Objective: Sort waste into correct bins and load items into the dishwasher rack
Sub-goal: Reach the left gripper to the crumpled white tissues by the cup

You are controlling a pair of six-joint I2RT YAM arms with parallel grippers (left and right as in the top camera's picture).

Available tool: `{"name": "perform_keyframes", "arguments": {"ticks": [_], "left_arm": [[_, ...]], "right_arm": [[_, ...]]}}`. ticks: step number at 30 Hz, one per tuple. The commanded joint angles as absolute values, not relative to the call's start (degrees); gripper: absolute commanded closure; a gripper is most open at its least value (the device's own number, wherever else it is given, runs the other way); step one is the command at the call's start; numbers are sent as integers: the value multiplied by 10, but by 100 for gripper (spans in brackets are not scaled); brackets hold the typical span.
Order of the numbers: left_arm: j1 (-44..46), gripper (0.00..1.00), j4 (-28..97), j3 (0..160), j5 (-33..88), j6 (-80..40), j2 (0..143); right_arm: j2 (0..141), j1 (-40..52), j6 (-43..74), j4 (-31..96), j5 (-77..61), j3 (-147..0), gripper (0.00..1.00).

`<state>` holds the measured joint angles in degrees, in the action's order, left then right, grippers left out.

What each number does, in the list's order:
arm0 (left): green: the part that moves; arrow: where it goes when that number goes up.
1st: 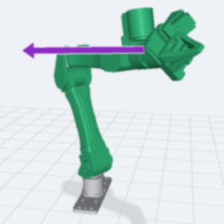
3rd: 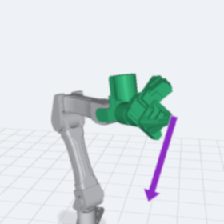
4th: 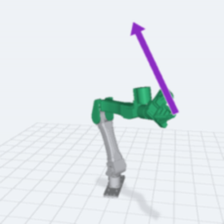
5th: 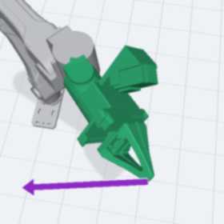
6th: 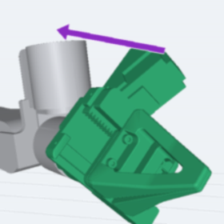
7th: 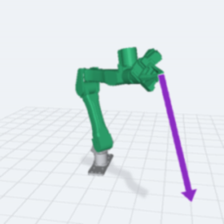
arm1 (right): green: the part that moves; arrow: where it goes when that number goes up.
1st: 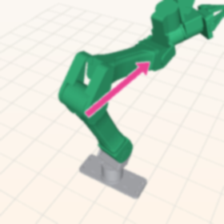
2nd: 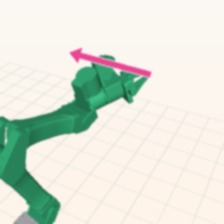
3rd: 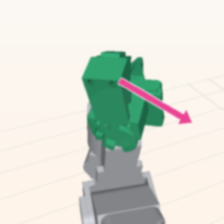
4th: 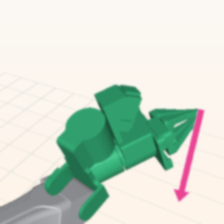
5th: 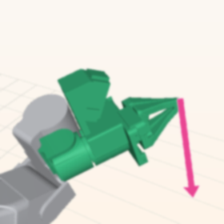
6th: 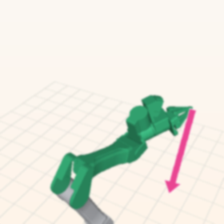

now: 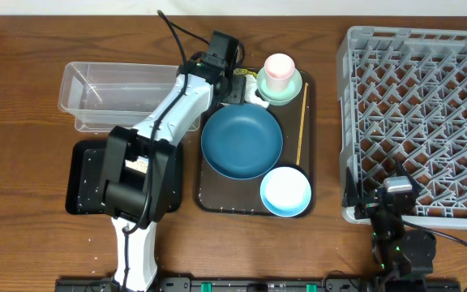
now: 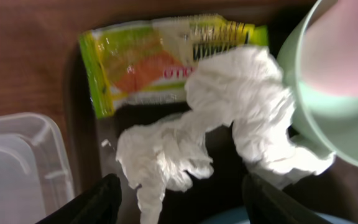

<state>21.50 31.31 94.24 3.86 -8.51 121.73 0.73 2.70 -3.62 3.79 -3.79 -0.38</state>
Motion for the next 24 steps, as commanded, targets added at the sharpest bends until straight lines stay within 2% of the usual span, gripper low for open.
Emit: {"name": "perform_keyframes", "arguments": {"ticks": [1, 13, 19, 24], "left_arm": [[226, 35, 324, 948, 29, -73, 1245], [229, 37, 326, 948, 3, -73, 1249], [229, 53, 324, 948, 4, -74, 1249], [229, 74, 324, 949, 4, -74, 1247]], "right_arm": [[5, 19, -44, 40, -34, -3, 1], [5, 19, -44, 40, -34, -3, 1], [5, 19, -44, 40, -34, -3, 1], [5, 19, -44, 40, -34, -3, 1]]}}
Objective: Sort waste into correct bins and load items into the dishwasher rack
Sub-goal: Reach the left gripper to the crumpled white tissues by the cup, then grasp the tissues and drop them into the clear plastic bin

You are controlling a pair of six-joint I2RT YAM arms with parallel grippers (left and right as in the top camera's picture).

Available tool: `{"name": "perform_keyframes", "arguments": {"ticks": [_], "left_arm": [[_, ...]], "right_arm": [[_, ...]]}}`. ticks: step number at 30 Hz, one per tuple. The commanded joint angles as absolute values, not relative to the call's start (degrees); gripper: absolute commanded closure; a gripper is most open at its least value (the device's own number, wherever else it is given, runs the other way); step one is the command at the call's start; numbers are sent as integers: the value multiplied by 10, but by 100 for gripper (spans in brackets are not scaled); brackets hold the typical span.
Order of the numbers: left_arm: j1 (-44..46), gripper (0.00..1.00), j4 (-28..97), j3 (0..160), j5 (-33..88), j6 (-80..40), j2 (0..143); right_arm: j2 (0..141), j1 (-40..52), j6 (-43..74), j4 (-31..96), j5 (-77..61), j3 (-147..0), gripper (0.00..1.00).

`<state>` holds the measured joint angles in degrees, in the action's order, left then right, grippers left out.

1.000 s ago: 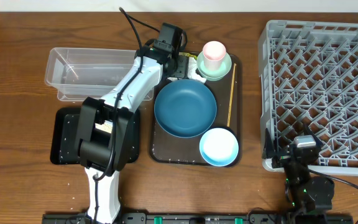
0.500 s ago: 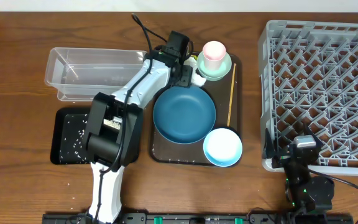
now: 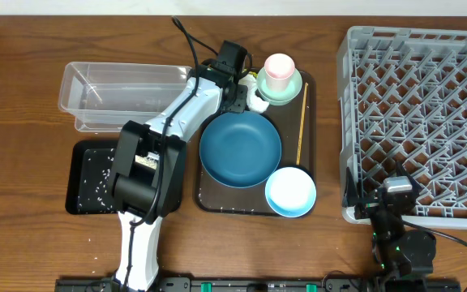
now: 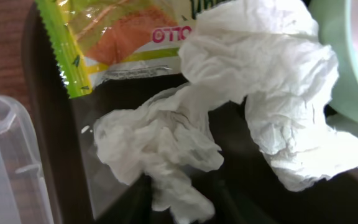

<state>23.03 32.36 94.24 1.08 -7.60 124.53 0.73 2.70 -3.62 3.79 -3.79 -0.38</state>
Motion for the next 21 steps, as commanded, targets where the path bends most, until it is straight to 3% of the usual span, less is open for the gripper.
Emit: {"name": "perform_keyframes", "arguments": {"ticks": [1, 4, 21], "left_arm": [[229, 78, 325, 949, 4, -74, 1246], [229, 94, 329, 953, 4, -76, 1233], [220, 94, 348, 956, 3, -77, 1045]], "right_arm": [[5, 19, -44, 40, -34, -3, 1], [5, 19, -44, 40, -34, -3, 1], [5, 19, -44, 40, -34, -3, 1]]}}
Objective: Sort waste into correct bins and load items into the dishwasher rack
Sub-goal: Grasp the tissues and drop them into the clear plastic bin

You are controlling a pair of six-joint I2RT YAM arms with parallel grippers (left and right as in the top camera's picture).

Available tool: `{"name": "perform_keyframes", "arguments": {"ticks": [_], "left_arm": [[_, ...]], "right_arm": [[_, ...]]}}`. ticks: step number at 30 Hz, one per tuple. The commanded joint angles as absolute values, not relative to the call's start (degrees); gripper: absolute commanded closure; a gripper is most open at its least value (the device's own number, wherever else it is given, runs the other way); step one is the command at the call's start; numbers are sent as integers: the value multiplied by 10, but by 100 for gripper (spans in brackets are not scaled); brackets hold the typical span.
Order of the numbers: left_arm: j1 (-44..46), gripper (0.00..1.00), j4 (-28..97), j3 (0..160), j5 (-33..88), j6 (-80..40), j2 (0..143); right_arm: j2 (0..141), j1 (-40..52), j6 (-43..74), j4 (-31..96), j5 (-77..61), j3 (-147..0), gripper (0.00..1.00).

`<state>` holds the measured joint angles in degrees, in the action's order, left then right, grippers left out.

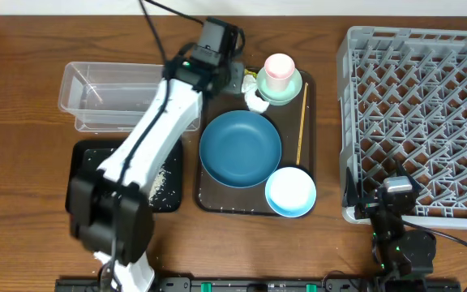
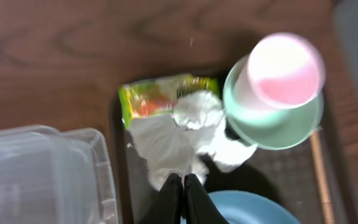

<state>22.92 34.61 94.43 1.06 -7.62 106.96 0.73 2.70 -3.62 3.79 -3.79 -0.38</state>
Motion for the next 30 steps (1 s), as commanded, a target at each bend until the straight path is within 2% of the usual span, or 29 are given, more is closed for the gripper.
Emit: {"name": "perform_keyframes", "arguments": {"ticks": [1, 10, 19, 20, 21, 22, 23, 30], "left_arm": [[215, 94, 345, 956, -4, -78, 1036], [150, 94, 318, 956, -132, -148, 1007], [49, 93, 338, 955, -136, -225, 1008], [41, 86, 344, 955, -135, -233, 1009], [35, 67, 348, 954, -135, -237, 1010], [29, 52, 354, 954, -135, -237, 1011], [25, 49, 359, 953, -135, -237, 1012], [24, 49, 387, 949, -102, -241, 1013]], "right_arm": [[5, 19, -44, 40, -34, -3, 1], [5, 19, -44, 40, -34, -3, 1], [5, 19, -44, 40, -34, -3, 1], [5, 19, -44, 40, -34, -3, 1], [5, 19, -44, 40, -34, -3, 1], [5, 19, -44, 40, -34, -3, 1], [5, 19, -44, 40, -34, -3, 1], [5, 19, -44, 40, -34, -3, 1]]}}
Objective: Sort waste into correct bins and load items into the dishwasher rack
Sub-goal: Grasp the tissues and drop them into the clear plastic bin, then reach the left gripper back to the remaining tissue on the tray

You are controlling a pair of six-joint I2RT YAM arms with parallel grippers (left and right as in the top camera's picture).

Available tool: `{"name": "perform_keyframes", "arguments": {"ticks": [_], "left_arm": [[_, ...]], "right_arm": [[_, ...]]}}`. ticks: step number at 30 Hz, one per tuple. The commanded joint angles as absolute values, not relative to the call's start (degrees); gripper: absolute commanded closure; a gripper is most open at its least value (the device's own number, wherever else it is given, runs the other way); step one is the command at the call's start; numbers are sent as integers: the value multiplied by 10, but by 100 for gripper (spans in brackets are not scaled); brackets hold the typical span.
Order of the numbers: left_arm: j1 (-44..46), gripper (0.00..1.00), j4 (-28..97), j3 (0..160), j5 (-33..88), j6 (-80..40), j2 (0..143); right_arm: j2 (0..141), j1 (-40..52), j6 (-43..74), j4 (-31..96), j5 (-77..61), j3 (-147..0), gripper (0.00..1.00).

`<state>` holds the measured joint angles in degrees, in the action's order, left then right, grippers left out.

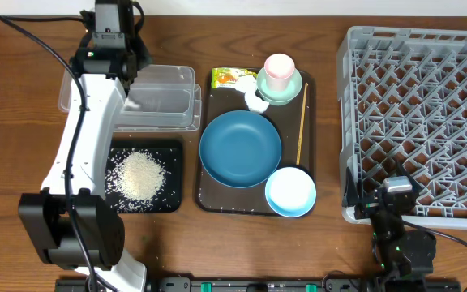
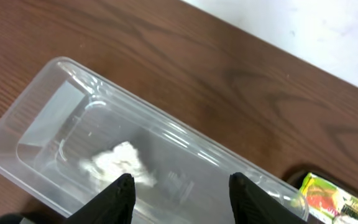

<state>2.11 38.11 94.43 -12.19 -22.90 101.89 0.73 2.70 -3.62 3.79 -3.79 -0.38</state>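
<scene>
My left gripper point(image 2: 185, 190) hangs open over the clear plastic bin point(image 2: 48, 124), nothing between its fingers. A crumpled piece of white tissue point(image 2: 118, 163) lies on the bin's floor. From overhead the left gripper point(image 1: 128, 65) is at the bin's point(image 1: 169, 109) back edge, the tissue point(image 1: 140, 101) below it. On the brown tray point(image 1: 209, 195) remain a green snack wrapper point(image 1: 232, 77), another white tissue point(image 1: 256, 101), a blue plate point(image 1: 240, 144), a light blue bowl point(image 1: 289, 191), a chopstick point(image 1: 301, 122) and a pink cup point(image 1: 279, 69) in a green bowl point(image 1: 292, 89). My right gripper point(image 1: 396, 199) rests by the grey dishwasher rack point(image 1: 420, 105).
A black tray point(image 1: 87, 195) holding a heap of rice point(image 1: 140, 174) sits in front of the clear bin. The dishwasher rack fills the right side of the table. The wrapper point(image 2: 328, 196) shows at the lower right of the left wrist view.
My left gripper was shut on a piece of tissue over the brown tray's back left corner. Now it is open over the clear bin, and the tissue piece lies inside.
My left gripper stood open above the tissue beside the wrapper on the brown tray. Then it was down on the tissue. Then it was shut on a piece higher above the tray. Now that piece lies in the clear bin and the gripper is open.
</scene>
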Motion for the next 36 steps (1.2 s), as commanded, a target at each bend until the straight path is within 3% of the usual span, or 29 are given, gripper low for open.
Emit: {"name": "perform_keyframes", "arguments": {"ticks": [1, 11, 20, 27, 36], "left_arm": [[24, 49, 389, 949, -86, -244, 1013], [70, 49, 392, 948, 125, -192, 1024], [169, 49, 321, 947, 124, -140, 1109], [198, 49, 242, 947, 121, -153, 1196], [213, 49, 233, 947, 86, -179, 1242]], "right_arm": [[5, 19, -44, 40, -34, -3, 1], [5, 19, -44, 40, -34, -3, 1], [5, 19, -44, 40, -34, -3, 1], [5, 19, -44, 40, -34, -3, 1], [5, 19, -44, 40, -34, -3, 1]]}}
